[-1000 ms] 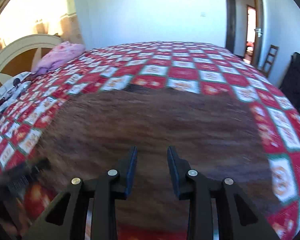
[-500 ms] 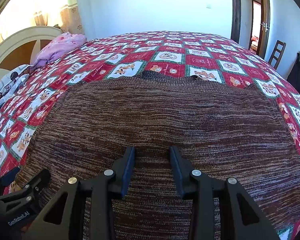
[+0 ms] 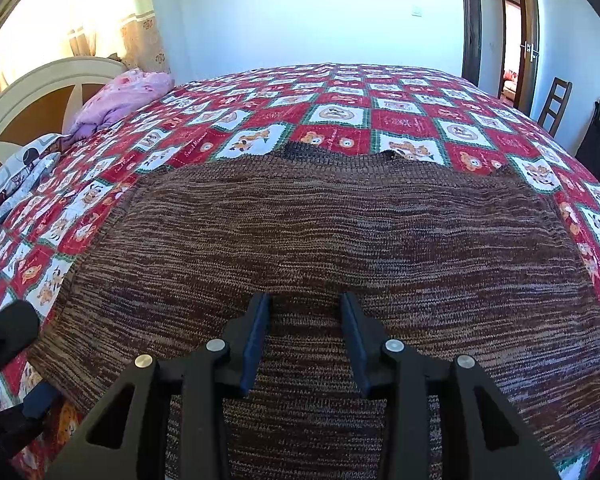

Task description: Fold small clothes

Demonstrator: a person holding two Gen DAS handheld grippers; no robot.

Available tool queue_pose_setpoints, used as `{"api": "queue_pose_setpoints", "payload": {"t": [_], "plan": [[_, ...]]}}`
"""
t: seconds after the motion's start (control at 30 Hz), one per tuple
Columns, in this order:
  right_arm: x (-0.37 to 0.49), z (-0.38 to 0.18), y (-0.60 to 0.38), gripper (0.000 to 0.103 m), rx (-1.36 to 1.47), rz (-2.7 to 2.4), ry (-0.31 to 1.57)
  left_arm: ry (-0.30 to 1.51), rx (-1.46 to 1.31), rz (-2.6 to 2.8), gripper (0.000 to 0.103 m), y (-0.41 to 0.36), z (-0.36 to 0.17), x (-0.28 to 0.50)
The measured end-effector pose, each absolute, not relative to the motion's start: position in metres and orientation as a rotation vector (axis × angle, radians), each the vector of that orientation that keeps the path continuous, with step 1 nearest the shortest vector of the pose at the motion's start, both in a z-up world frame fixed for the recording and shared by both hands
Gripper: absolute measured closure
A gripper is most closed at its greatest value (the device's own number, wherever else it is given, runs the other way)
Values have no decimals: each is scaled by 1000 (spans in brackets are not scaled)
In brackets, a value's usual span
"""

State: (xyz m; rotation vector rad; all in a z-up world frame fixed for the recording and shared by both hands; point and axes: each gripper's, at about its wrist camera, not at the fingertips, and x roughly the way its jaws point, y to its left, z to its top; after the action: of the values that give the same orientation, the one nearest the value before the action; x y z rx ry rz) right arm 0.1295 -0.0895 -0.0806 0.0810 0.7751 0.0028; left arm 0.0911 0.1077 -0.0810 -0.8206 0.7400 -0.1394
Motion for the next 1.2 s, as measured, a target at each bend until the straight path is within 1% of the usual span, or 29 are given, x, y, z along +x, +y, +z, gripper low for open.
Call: {"api": "queue_pose_setpoints", "payload": {"t": [0.1, 0.13, 0.17, 0.2, 0.23, 0.27, 0.3, 0.33, 0.37, 0.43, 0.63, 0.7, 0.77, 0.8, 0.83, 0.87, 0.9, 1.03, 1.2], "plan": [[129, -81, -90, 63, 82, 3, 775, 706, -808, -132, 2, 107, -81, 97], [129, -81, -90, 63, 83, 4, 775, 695, -811, -126, 6, 110, -81, 100], [129, -81, -90, 63, 82, 3, 775, 684, -818, -114, 15, 115, -81, 105], [129, -81, -90, 63, 84, 5, 775, 676, -829, -99, 21, 121, -83, 108], [129, -81, -90, 63, 86, 6, 775, 674, -840, -85, 33, 126, -85, 111], [129, -81, -90, 63, 87, 7, 775, 683, -842, -67, 50, 132, -89, 115], [129, -81, -91, 63, 88, 8, 774, 696, -835, -56, 58, 137, -93, 118], [130, -81, -91, 63, 89, 9, 774, 706, -827, -48, 72, 139, -96, 118], [129, -81, -91, 63, 89, 9, 774, 703, -816, -46, 80, 140, -99, 114], [129, -81, -91, 63, 87, 8, 774, 704, -795, -48, 84, 141, -103, 109], [130, -80, -91, 62, 92, 8, 783, 690, -782, -62, 84, 139, -102, 106], [134, -73, -87, 62, 76, -3, 799, 676, -789, -81, 87, 140, -103, 106], [141, -57, -78, 62, 61, 27, 772, 667, -806, -89, 92, 142, -106, 106], [148, -48, -72, 61, 62, 70, 764, 663, -808, -92, 93, 143, -106, 106], [155, -42, -65, 53, 65, 110, 769, 658, -808, -95, 93, 143, -106, 105], [169, -36, -54, 40, 63, 166, 795, 655, -803, -94, 93, 142, -105, 105], [182, -33, -42, 36, 47, 202, 826, 652, -798, -93, 93, 141, -105, 104], [227, -30, 6, 35, -13, 300, 886, 641, -808, -102, 93, 142, -105, 102], [270, -53, 56, 35, -61, 311, 974, 638, -811, -105, 93, 142, -105, 99]]}}
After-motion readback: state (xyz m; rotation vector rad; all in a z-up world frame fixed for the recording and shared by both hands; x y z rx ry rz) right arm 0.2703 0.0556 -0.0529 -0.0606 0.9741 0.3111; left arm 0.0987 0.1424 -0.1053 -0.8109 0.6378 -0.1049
